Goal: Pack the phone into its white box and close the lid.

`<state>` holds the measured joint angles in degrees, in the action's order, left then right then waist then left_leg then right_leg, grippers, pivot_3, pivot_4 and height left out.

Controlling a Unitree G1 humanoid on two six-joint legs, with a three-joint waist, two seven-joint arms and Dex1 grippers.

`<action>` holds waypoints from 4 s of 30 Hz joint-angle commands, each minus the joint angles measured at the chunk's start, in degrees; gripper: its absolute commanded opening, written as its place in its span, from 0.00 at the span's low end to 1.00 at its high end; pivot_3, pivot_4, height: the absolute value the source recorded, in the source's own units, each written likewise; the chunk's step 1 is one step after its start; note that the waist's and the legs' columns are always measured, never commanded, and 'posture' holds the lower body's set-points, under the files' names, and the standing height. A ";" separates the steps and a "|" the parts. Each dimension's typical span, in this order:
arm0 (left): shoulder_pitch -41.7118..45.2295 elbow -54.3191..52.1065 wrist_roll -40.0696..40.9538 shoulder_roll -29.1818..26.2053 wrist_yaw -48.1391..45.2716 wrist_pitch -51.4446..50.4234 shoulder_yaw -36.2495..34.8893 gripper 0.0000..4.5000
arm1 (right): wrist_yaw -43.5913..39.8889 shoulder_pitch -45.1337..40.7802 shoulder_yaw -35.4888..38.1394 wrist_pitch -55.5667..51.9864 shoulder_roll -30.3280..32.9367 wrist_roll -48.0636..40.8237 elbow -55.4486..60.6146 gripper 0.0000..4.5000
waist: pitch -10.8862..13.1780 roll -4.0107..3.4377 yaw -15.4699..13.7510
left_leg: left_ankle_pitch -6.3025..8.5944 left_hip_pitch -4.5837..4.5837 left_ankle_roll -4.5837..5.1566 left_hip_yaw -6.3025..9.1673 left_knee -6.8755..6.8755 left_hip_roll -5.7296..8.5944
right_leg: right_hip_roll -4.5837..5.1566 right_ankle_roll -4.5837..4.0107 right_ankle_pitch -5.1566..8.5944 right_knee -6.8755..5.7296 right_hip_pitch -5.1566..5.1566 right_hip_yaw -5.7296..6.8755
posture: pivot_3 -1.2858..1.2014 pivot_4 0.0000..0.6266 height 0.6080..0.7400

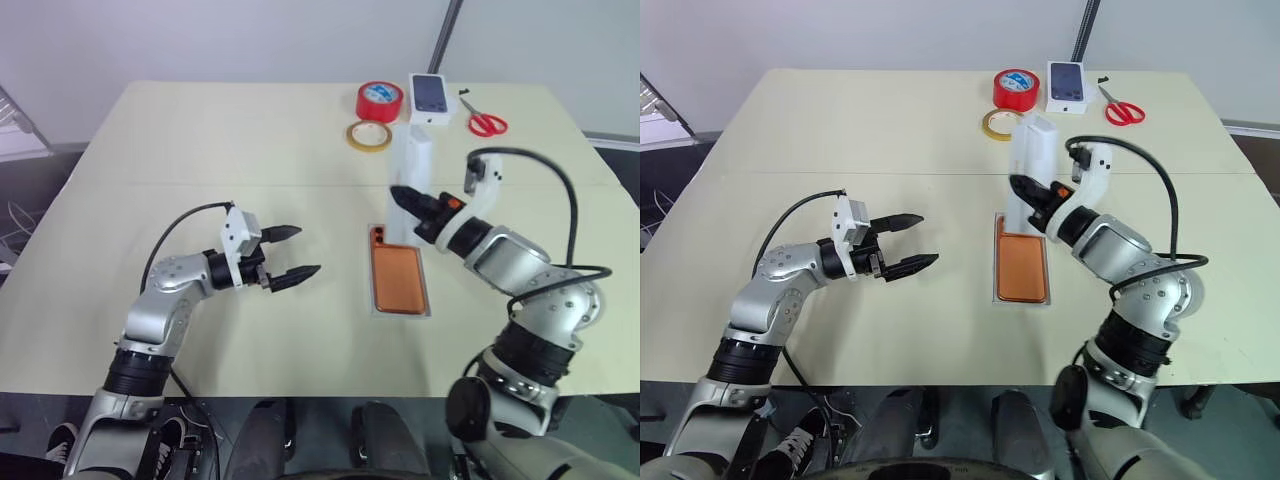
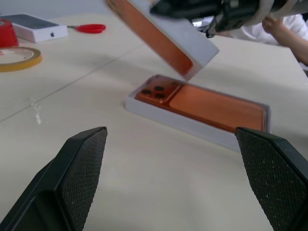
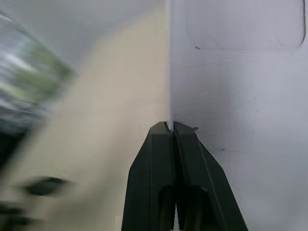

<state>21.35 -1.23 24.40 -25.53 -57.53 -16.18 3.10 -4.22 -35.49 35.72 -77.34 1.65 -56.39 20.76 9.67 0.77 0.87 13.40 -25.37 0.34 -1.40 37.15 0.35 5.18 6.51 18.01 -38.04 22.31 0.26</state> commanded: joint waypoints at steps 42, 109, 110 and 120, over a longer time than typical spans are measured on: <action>8.47 17.94 -8.42 22.89 6.10 10.39 10.96 0.00 | 3.01 24.72 -17.49 23.33 39.42 -39.31 -8.99 0.86 | 0.00 0.03 -1.61 | 0.06 -0.04 0.12 -0.16 0.29 -0.06 | -0.19 0.00 0.01 0.08 -0.07 -0.08 | 0.52 0.24 0.91; 12.69 24.84 -14.19 23.52 10.55 9.00 9.57 0.00 | -24.97 30.31 -29.73 52.44 33.64 40.43 -7.37 0.01 | -0.04 -0.04 -1.65 | 0.01 0.01 0.04 -0.11 0.40 -0.13 | -0.39 -0.01 0.01 -0.02 -0.10 -0.11 | 0.52 0.24 0.91; 12.68 24.91 -14.40 23.44 10.54 9.26 9.69 0.00 | -25.07 30.29 -29.92 52.59 33.73 40.76 -7.42 0.01 | -0.04 -0.04 -1.64 | 0.01 0.01 0.04 -0.11 0.40 -0.13 | -0.39 -0.01 0.01 -0.02 -0.10 -0.11 | 0.52 0.24 0.91; 11.23 23.52 -14.02 23.12 10.54 9.47 9.43 0.00 | -25.70 30.60 -32.04 54.18 34.24 46.22 -9.74 0.01 | -0.04 -0.04 -1.64 | 0.01 0.01 0.04 -0.11 0.41 -0.13 | -0.39 -0.01 0.01 -0.04 -0.09 -0.11 | 0.52 0.24 0.91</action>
<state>32.26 24.60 10.18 -2.82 -47.02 -7.23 12.53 -29.72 -4.73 3.11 -24.77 35.48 -10.82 10.71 9.63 0.73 -0.77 13.41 -25.36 0.37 -1.52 37.57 0.21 4.78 6.51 18.02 -38.08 22.22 0.15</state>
